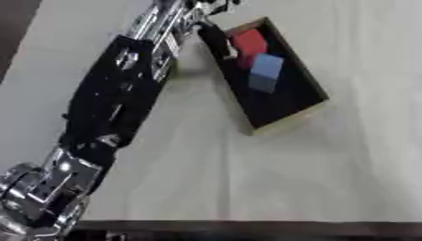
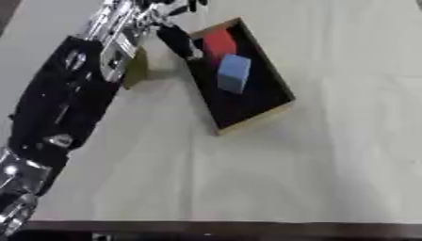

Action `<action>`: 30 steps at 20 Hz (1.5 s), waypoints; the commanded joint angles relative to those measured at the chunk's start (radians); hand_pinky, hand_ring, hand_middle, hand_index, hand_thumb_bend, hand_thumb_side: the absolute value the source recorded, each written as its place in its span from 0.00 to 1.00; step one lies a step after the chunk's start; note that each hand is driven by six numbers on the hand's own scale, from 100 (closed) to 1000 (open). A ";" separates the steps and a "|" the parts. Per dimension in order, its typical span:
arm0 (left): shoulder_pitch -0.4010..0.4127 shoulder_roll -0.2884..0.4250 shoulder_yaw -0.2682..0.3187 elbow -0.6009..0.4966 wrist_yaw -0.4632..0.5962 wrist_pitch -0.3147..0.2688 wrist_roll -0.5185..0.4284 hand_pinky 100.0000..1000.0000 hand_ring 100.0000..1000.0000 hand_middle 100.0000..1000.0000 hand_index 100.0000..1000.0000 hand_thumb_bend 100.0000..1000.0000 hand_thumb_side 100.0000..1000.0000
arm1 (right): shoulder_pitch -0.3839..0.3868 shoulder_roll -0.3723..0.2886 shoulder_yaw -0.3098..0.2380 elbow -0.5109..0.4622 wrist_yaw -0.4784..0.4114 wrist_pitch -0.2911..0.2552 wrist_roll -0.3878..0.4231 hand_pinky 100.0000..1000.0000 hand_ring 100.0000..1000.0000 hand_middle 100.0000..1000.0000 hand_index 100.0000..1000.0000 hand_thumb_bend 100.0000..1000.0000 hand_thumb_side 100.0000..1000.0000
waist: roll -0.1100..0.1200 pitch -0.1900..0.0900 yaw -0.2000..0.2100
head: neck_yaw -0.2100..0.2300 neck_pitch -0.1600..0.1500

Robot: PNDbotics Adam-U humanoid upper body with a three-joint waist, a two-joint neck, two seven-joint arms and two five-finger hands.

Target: Pick up objects on the table and place them in the box.

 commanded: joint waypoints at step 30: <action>0.081 0.224 0.036 0.113 0.145 -0.143 -0.083 0.88 0.85 0.79 0.92 0.52 0.21 | 0.004 -0.024 -0.012 -0.015 0.006 0.001 -0.012 0.87 0.80 0.53 0.87 0.00 0.60 | -0.019 -0.029 0.019 | -0.026 0.005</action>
